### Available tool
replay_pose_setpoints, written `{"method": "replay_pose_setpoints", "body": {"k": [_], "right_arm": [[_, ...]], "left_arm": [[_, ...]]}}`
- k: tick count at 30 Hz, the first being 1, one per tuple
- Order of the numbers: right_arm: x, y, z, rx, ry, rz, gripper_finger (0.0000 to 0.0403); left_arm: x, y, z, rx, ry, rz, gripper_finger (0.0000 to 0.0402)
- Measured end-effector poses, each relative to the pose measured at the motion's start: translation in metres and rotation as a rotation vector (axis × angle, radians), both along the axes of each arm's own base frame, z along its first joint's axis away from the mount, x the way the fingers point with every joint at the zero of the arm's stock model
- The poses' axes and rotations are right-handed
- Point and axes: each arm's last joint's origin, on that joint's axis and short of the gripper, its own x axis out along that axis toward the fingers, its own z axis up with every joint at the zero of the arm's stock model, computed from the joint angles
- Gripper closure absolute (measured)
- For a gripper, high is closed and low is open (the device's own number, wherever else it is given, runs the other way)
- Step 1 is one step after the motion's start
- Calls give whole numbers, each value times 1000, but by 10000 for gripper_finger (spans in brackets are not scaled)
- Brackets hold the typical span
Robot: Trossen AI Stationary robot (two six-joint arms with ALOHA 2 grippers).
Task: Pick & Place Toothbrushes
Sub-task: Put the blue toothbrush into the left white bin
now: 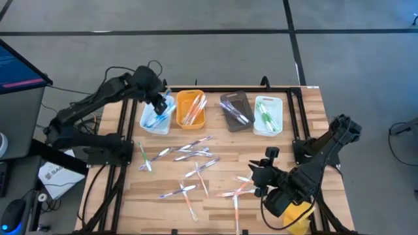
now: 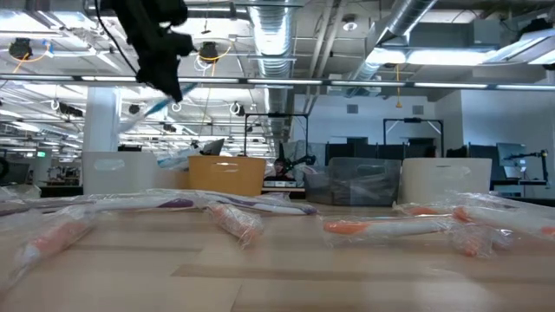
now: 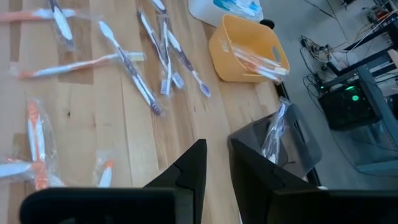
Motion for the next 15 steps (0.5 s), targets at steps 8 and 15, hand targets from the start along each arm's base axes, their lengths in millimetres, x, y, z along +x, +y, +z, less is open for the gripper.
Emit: {"method": "replay_pose_setpoints", "body": {"k": [8, 15], "right_arm": [[1, -3, -7, 0, 0, -12, 339], [3, -3, -7, -9, 1, 5, 339]], "left_arm": [[-1, 27, -47, -177, 96, 27, 381], [-3, 38, -71, -192, 121, 38, 380]]}}
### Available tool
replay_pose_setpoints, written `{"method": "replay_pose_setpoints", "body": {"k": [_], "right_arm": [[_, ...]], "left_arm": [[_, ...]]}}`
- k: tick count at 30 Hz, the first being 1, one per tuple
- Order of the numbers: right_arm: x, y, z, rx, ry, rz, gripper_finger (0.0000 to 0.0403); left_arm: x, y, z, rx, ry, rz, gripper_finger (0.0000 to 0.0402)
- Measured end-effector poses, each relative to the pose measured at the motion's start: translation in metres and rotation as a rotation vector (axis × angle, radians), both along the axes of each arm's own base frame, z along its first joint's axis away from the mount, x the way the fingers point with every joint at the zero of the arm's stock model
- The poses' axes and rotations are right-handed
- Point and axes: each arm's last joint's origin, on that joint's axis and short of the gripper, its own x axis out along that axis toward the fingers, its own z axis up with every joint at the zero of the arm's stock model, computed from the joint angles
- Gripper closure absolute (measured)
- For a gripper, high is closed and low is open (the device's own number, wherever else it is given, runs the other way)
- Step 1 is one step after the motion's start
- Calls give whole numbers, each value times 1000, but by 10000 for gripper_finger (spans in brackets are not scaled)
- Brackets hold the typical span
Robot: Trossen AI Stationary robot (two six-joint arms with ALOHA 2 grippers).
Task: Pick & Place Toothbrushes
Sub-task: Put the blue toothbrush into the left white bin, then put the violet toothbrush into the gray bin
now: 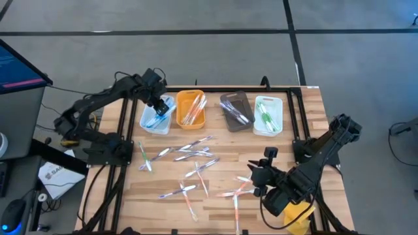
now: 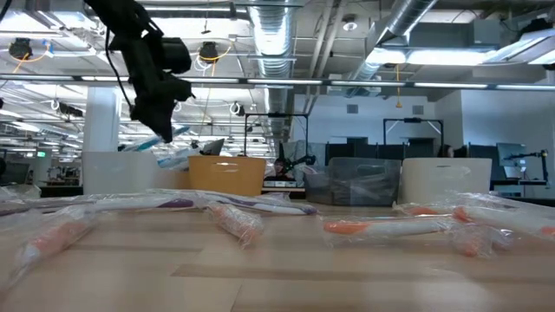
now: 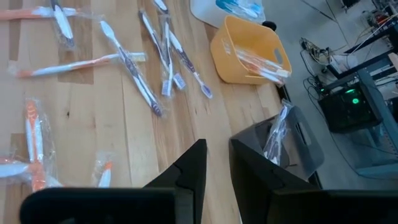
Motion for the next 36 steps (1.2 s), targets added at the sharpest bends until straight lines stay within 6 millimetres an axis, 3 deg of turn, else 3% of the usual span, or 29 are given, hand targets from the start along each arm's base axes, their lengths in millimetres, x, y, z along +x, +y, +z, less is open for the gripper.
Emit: {"method": "replay_pose_setpoints", "body": {"k": [7, 14, 26, 36], "right_arm": [[3, -2, 0, 9, -8, -12, 339], [8, -5, 0, 23, -17, -31, 339], [10, -8, 0, 25, -16, -42, 339], [10, -8, 0, 27, -14, -41, 339]], "left_arm": [[1, 7, -17, -20, 17, 15, 381], [3, 9, -40, -45, 62, -16, 357], [5, 11, -41, -20, 50, -28, 299], [-1, 17, -41, -15, 56, 27, 212]]}}
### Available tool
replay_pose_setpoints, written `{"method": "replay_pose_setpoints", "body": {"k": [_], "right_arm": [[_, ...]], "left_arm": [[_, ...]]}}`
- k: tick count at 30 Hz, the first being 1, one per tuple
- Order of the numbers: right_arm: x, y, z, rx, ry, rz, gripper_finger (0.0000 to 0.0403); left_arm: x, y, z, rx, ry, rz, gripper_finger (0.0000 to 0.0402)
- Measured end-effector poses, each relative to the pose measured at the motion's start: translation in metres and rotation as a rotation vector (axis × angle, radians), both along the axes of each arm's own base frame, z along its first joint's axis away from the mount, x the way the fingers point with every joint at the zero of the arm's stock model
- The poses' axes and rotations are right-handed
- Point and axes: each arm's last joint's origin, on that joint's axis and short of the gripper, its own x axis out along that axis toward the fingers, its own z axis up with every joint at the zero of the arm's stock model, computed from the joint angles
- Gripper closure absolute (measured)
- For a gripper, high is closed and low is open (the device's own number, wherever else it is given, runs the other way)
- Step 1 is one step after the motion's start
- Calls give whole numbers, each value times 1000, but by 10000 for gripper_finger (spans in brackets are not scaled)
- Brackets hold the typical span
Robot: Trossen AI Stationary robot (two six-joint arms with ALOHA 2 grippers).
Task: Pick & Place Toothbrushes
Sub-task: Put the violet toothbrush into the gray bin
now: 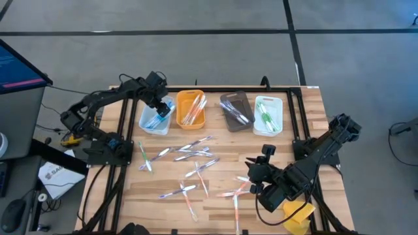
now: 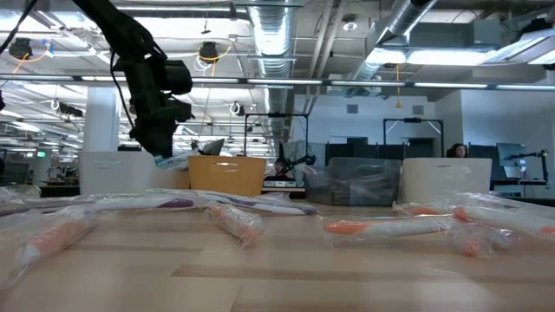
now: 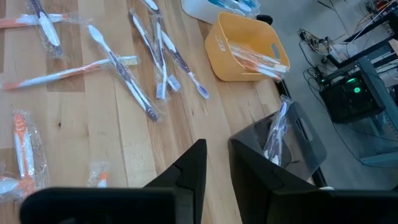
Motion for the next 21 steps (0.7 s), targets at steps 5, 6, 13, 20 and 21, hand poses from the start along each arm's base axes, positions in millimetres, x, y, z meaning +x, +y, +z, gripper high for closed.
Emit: {"method": "replay_pose_setpoints", "body": {"k": [5, 6, 13, 20, 21], "right_arm": [[0, 0, 0, 0, 0, 0, 339], [0, 0, 0, 0, 0, 0, 339], [0, 0, 0, 0, 0, -1, 339], [0, 0, 0, 0, 0, -1, 339], [0, 0, 0, 0, 0, -1, 339]], "left_arm": [[1, -2, 2, 14, 0, -31, 179], [0, -2, 4, 30, 1, -51, 174], [-12, -14, 37, 196, -32, -48, 158], [-29, -57, 82, 278, -203, -91, 164], [-31, -67, 87, 282, -224, -120, 166]]}}
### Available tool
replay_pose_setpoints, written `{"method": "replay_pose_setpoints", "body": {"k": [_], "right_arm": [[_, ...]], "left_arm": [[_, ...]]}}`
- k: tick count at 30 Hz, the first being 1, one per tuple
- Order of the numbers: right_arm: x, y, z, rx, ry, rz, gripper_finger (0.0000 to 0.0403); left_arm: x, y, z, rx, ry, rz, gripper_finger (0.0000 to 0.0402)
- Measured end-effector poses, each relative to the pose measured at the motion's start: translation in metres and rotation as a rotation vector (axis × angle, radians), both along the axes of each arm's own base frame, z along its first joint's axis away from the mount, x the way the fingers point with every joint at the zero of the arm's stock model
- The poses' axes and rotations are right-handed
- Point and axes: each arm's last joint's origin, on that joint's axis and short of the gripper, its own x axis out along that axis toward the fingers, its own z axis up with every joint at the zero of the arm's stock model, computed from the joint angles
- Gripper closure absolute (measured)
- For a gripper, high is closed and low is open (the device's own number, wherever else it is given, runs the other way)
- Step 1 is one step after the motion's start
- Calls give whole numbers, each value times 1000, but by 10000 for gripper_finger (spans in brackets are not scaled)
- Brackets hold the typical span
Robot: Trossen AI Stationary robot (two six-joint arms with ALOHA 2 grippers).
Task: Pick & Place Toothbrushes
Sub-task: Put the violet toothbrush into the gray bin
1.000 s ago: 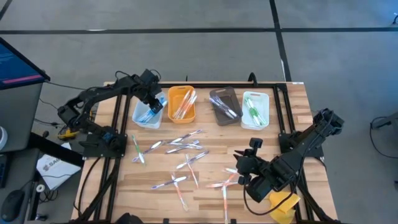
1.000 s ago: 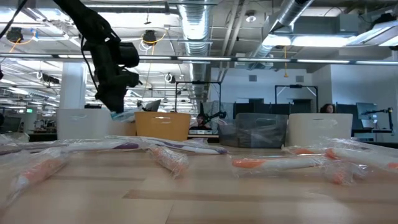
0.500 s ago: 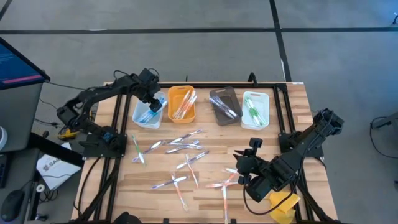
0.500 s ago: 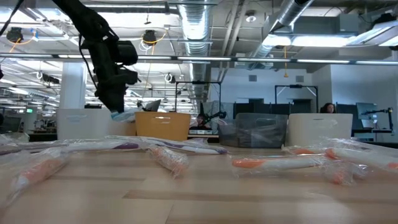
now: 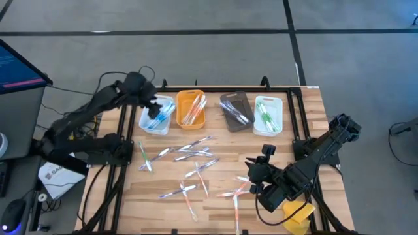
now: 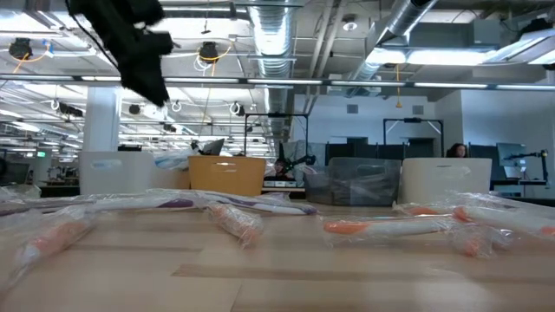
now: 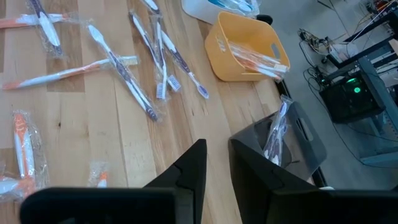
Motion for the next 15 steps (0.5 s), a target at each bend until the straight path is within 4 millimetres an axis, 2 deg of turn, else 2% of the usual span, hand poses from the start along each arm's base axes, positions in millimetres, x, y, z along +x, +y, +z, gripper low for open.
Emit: {"method": "replay_pose_setpoints", "body": {"k": [6, 9, 14, 15], "right_arm": [[2, -3, 0, 0, 0, -11, 339], [4, -5, 0, 2, -2, -22, 339], [7, -7, -5, 8, -8, -32, 339], [7, -8, -9, 3, 0, -35, 339]], "left_arm": [[-3, -59, 15, -71, -127, -320, 171], [1, -82, 2, -171, -128, -425, 171], [9, -114, -39, -297, -6, -547, 177], [13, -119, -40, -289, 5, -567, 179]]}}
